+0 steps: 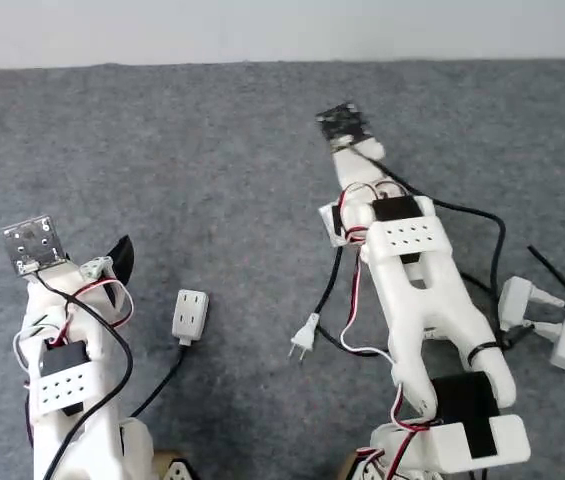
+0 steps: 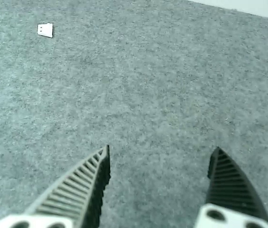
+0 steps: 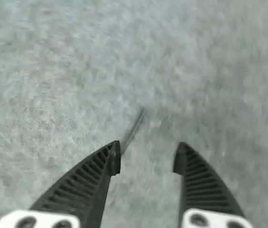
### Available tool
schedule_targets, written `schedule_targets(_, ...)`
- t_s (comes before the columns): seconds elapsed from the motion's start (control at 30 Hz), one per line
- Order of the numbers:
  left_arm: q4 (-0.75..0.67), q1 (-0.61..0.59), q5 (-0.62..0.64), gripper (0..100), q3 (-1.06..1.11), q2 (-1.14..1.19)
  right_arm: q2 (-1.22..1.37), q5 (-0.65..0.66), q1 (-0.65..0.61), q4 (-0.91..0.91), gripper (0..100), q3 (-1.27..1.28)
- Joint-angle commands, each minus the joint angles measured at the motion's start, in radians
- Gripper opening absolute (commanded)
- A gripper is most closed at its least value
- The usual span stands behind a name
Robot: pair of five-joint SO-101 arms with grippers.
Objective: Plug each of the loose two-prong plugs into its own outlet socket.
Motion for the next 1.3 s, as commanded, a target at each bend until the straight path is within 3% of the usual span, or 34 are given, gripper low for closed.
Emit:
schedule_targets(0.0,-0.026,0.006,0.0,31,-0.035,-0.012,-0.088,-0.199,0.016,0.105,18.1,-0.078)
schedule_targets(0.13,-0.026,0.006,0.0,31,-0.035,-0.012,-0.182,-0.408,0.005,0.289,10.3,-0.055)
schedule_targets(0.23,-0.026,0.006,0.0,31,-0.035,-0.012,-0.239,-0.519,-0.081,0.348,9.9,0.049)
schedule_targets(0.43,-0.026,0.005,0.0,31,-0.035,-0.012,-0.226,-0.644,-0.137,0.114,9.9,0.27)
schedule_targets(0.63,-0.026,0.005,0.0,31,-0.035,-0.012,-0.11,-0.825,-0.136,0.018,9.9,0.313)
schedule_targets(0.73,-0.026,0.005,0.0,31,-0.035,-0.012,-0.022,-0.847,-0.168,0.002,9.9,0.287)
schedule_targets(0.97,-0.026,0.005,0.0,31,-0.035,-0.012,0.073,-0.844,-0.32,0.213,9.9,0.167)
schedule_targets(1.27,-0.026,0.005,0.0,31,-0.035,-0.012,0.064,-0.799,-0.325,0.216,9.4,0.169)
